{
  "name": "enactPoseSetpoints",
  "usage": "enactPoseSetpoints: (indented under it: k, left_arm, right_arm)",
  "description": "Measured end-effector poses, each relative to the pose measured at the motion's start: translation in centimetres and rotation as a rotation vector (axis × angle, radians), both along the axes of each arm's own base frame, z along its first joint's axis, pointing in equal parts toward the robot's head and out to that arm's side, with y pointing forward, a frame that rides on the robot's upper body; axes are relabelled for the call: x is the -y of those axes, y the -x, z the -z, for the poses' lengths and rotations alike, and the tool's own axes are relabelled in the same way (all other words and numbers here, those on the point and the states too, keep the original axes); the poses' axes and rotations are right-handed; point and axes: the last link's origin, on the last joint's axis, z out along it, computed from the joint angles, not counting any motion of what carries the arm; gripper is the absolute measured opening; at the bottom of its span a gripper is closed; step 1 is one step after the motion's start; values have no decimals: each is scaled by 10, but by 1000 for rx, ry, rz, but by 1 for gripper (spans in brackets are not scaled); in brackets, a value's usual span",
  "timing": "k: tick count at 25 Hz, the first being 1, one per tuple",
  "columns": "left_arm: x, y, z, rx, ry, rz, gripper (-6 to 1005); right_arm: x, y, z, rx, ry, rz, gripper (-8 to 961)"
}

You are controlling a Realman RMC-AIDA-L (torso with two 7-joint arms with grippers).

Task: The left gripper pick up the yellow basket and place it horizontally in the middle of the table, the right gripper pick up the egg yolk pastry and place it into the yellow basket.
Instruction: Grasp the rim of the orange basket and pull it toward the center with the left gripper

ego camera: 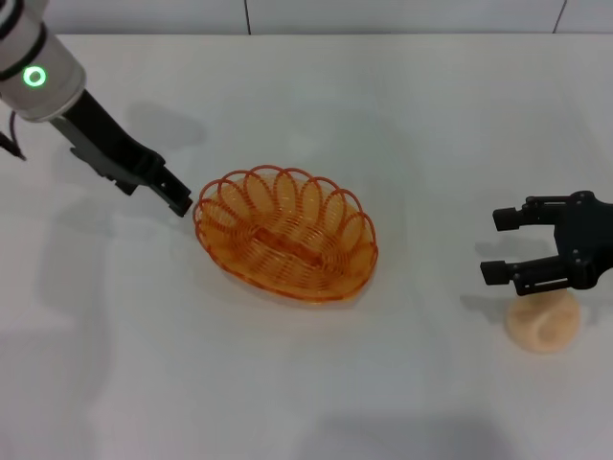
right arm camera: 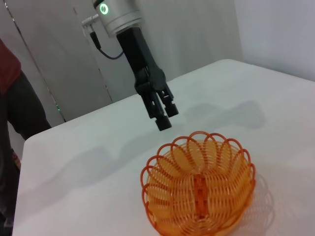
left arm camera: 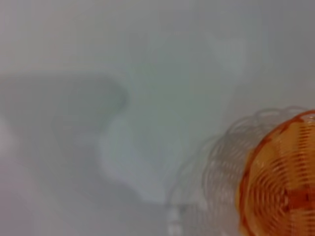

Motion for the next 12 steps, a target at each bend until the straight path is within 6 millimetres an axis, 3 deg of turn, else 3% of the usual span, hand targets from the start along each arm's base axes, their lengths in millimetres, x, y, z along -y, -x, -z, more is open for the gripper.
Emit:
enactPoseSetpoints:
  k: [12]
  left_arm:
    - [1, 1, 25, 28, -28, 1, 858]
  right_arm:
    - [2, -2, 3, -5, 8, 4, 842]
